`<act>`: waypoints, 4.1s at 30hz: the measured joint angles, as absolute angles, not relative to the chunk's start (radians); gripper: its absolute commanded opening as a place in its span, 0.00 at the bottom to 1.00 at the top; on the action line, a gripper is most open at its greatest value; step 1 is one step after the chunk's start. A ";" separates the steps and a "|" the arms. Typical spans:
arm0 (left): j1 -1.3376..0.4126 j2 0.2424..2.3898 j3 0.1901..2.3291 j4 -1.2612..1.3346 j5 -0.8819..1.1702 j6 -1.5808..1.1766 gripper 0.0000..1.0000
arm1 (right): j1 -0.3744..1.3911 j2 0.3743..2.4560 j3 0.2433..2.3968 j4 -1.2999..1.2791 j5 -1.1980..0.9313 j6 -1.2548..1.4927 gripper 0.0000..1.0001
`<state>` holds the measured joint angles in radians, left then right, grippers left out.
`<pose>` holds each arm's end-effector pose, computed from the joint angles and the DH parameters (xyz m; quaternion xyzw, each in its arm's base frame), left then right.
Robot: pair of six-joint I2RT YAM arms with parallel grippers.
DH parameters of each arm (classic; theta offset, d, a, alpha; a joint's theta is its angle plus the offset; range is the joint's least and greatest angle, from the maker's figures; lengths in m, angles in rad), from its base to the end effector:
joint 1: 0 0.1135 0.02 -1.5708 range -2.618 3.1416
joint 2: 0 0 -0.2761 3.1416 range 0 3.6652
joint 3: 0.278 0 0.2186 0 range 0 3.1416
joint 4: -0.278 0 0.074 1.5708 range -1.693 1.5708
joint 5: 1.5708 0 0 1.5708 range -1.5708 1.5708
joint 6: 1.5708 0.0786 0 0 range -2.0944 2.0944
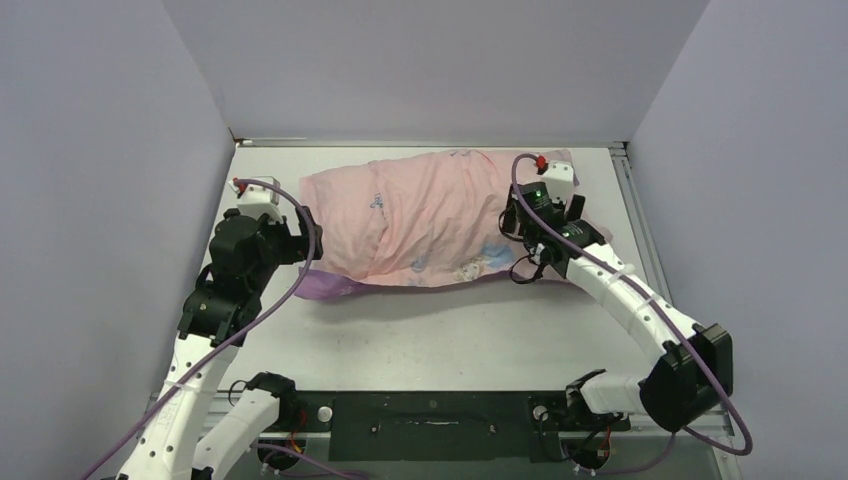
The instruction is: Remove the pillowcase from the pillow
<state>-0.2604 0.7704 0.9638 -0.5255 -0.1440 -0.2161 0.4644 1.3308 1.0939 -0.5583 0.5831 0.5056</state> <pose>0.1576 -0.0303 0.3556 -0.0238 0.8129 -0.0797 0.5765 0.2613 0.0825 0.2910 0.1269 0.8842 -0.0666 0.4445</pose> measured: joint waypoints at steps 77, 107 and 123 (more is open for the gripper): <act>-0.220 1.734 1.391 -0.315 0.068 -0.311 0.87 | 0.393 1.163 0.719 -0.242 0.292 0.809 0.90; -0.924 0.895 0.723 -0.343 -0.144 -0.669 0.91 | 0.331 1.411 1.011 -0.212 -0.002 0.479 0.90; -0.921 0.908 0.743 -0.342 -0.428 -0.532 0.97 | 0.682 1.148 1.083 -0.391 -0.062 0.238 0.66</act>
<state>-0.9215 0.9085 0.7429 -0.3424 -0.4278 -0.5320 0.6819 1.1484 1.0828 -0.3912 -0.0620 0.2379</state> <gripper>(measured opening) 0.965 0.812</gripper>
